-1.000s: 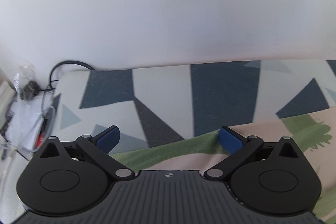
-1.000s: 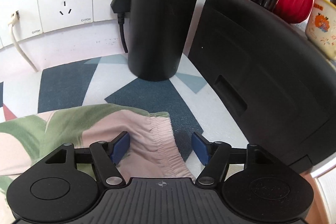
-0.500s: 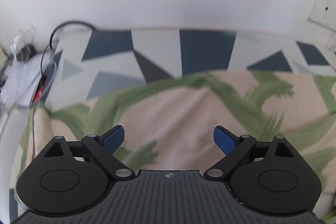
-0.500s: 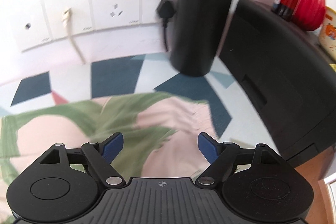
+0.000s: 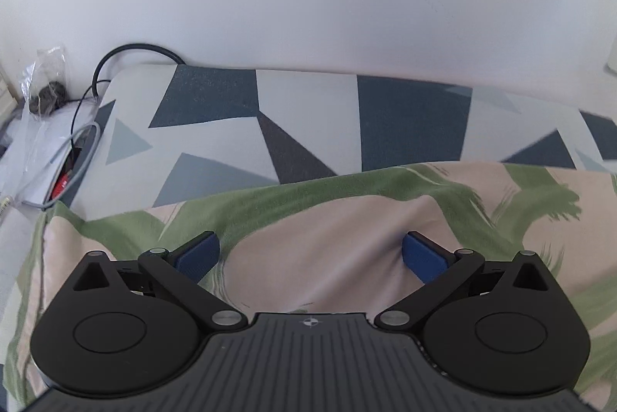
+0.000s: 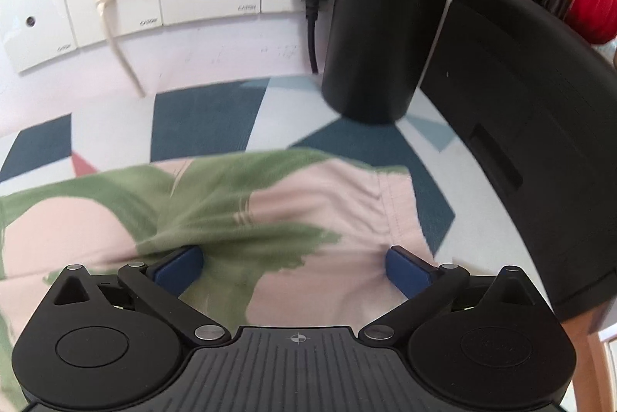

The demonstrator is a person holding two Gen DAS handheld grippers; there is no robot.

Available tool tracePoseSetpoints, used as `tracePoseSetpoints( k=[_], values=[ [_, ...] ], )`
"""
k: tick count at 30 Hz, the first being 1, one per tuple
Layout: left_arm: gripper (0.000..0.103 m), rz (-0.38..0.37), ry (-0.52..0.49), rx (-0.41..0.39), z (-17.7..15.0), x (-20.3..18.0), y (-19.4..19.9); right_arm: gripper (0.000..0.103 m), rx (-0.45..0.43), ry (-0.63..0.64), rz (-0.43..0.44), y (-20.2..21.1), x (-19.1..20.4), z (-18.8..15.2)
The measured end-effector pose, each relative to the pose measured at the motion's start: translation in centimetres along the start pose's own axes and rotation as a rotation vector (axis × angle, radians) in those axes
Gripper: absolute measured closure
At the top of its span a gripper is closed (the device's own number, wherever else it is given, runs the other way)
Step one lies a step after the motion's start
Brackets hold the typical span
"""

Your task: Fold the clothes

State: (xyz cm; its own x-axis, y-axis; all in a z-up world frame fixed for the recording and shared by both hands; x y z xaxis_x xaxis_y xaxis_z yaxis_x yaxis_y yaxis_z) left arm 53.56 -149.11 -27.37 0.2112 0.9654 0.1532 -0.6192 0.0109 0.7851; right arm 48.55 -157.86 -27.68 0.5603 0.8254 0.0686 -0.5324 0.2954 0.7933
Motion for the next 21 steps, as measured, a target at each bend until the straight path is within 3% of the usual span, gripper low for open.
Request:
tracePoseSetpoints(
  k=[5, 10, 14, 17, 21],
  values=[
    [0.0, 0.01, -0.007, -0.03, 1.8, -0.6, -1.3, 0.002, -0.027, -0.041, -0.01, -1.3, -0.7, 1.6],
    [0.0, 0.01, 0.06, -0.034, 3.2, 0.1, -2.6, 0.002, -0.032, -0.063, -0.03, -2.0, -0.9, 2.5],
    [0.001, -0.01, 0.06, -0.022, 2.3, 0.9, -0.6, 0.007, -0.043, -0.06, -0.085, -0.3, -0.5, 2.3],
    [0.0, -0.092, 0.067, -0.05, 0.4, 1.7, 2.8, 0.007, -0.088, -0.032, -0.014, 2.9, 1.3, 1.4],
    [0.0, -0.089, 0.147, -0.017, -3.5, 6.3, 5.5, 0.007, -0.061, 0.118, 0.106, 6.6, 7.1, -1.7]
  ],
)
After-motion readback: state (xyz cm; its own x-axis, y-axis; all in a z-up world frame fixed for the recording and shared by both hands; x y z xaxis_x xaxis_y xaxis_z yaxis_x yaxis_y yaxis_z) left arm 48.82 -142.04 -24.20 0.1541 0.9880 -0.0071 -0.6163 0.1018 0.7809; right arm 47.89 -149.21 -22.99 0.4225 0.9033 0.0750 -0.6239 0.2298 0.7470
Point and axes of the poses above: each gripper's, at about its wrist camera, not at the fingertips, and y roughly against the way its jaws point, x to its left, z to its top, the point moved 9 cm from there along -y, roughly the way its jaws point, and after that the axes turned 8 degrees about z, right-handed, at the moved point
